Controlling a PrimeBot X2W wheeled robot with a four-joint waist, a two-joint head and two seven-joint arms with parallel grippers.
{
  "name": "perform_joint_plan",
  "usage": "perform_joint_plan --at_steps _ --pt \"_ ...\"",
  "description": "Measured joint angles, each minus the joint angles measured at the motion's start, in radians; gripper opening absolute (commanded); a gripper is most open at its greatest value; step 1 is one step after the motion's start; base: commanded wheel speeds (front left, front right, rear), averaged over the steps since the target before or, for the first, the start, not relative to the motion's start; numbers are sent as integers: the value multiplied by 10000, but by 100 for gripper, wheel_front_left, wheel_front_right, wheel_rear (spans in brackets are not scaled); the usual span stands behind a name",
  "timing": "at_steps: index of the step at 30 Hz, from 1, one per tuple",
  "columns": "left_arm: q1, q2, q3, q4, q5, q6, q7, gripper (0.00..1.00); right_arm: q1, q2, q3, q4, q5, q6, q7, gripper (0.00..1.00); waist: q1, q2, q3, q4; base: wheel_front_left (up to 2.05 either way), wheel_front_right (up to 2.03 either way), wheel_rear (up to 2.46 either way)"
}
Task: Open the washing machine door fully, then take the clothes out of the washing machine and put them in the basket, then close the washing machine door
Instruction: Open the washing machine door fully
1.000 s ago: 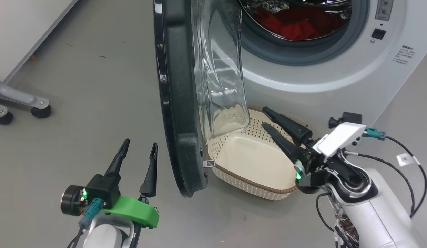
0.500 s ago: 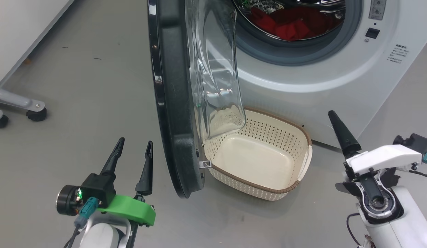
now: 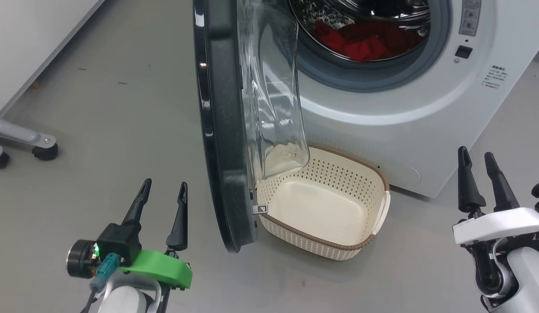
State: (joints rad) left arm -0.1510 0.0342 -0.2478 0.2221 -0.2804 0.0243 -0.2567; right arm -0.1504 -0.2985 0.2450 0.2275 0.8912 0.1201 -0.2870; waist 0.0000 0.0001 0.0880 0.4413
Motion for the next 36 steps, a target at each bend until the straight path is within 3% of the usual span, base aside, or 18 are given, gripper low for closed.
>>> perform_joint_plan --at_steps 9,14,19,36 --pt "137 4 96 42 40 0 0 100 11 -305 4 -301 -2660 -932 222 100 0 0 -186 -143 0 0 0" --pt "178 4 107 56 82 -2 2 100 222 -12 -401 -857 -3561 -1327 261 100 0 0 -203 -180 0 0 0" --pt "185 2 119 73 92 -29 0 100 764 462 -366 -945 -4140 -1498 263 100 -1 0 -185 -190 0 0 0" --pt "254 2 146 184 81 -31 0 100 1400 1294 -81 -959 -5154 -1490 263 100 0 0 -86 -109 0 0 0"
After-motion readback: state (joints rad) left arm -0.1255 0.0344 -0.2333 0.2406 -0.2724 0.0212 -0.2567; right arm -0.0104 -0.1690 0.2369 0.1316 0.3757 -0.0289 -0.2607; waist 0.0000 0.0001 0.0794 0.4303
